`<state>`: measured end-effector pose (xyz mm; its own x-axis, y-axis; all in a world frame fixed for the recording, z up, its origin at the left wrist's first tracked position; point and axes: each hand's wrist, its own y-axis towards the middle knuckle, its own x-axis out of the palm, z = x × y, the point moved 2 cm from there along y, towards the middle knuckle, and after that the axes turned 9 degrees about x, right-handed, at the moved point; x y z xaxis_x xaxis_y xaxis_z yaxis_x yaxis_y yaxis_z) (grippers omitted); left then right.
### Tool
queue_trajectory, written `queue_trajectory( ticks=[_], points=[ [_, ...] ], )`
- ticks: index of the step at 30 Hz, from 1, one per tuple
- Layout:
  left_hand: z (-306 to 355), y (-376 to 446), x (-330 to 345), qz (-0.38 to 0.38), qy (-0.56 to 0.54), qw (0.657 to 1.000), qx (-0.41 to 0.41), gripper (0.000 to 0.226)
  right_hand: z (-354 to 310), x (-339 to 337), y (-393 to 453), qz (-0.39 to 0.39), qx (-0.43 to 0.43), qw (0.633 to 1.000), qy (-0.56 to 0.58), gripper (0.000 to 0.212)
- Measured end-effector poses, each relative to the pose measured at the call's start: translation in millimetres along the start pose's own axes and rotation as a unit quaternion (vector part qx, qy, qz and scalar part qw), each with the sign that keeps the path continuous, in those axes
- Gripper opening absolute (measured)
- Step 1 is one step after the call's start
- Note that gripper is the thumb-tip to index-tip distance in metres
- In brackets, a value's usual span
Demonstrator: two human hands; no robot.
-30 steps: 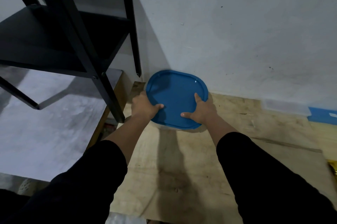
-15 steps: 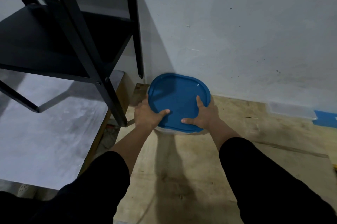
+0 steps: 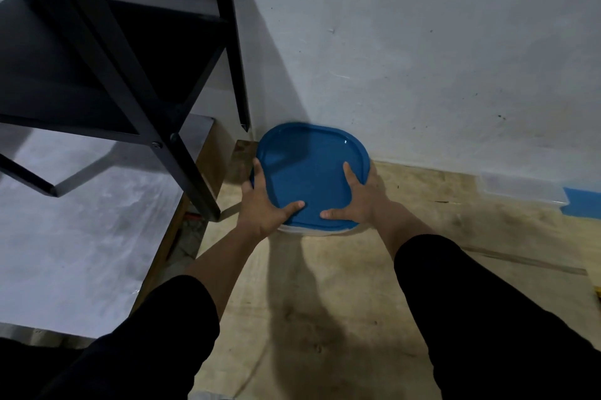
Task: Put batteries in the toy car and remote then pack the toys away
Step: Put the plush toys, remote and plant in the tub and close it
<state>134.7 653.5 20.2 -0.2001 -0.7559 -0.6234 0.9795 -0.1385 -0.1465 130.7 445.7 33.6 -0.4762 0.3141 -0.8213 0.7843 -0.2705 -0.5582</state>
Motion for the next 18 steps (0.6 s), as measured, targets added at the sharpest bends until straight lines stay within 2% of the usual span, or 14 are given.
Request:
queue_trajectory(
  ticks=[3,5,8,14,18],
  points=[
    [2,-10,6,0.047,0.009,0.999,0.008,0.122,3,-5,3,-0.013,-0.012,1.0,-0.012,0.131],
    [2,-14,10,0.074,0.093,0.993,0.025,0.12,6,-7,3,-0.019,-0.014,1.0,-0.016,0.133],
    [4,-15,11,0.062,0.197,0.978,0.03,0.121,8,-7,2,-0.028,-0.011,1.0,-0.009,0.134],
    [4,-5,5,0.021,0.242,0.97,0.015,0.126,2,-12,2,-0.045,-0.004,0.998,-0.033,0.13],
    [2,-6,6,0.022,0.234,0.972,0.006,0.127,0,-13,4,-0.046,0.001,0.997,-0.061,0.13]
  ],
)
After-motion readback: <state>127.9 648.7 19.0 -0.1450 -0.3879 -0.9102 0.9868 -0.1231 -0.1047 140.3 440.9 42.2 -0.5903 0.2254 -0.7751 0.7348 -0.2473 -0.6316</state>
